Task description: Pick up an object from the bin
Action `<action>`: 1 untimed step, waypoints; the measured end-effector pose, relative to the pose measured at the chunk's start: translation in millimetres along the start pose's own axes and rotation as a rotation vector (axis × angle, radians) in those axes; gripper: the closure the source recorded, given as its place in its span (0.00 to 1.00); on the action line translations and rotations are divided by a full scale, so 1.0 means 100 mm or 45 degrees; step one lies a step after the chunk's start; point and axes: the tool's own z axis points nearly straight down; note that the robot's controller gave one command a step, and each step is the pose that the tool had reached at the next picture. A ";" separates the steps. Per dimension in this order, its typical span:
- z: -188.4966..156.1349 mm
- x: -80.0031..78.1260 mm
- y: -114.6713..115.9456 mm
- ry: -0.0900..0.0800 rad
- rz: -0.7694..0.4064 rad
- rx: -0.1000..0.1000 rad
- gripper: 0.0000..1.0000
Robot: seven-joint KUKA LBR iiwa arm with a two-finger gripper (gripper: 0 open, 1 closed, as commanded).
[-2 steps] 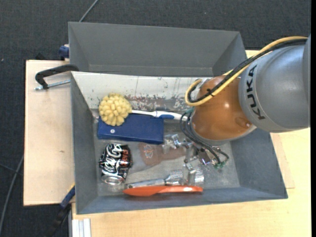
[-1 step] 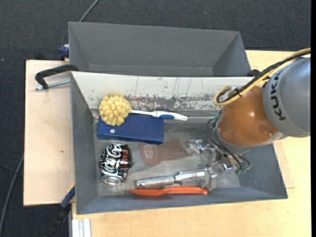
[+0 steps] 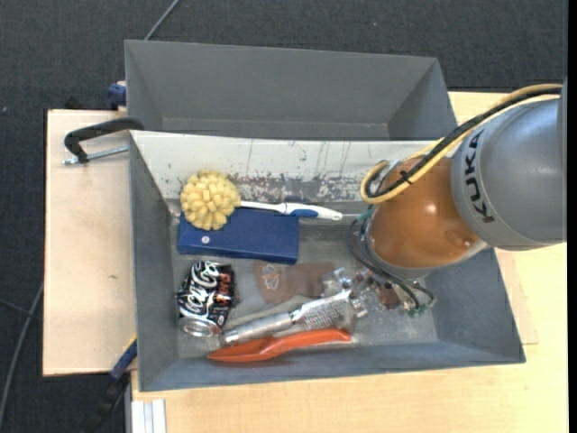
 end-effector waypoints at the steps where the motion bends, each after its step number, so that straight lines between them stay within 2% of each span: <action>1: 0.00 0.00 0.00 0.000 0.000 0.000 1.00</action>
Offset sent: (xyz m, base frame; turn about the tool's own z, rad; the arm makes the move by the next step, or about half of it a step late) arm 0.0000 0.0000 0.0170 0.0000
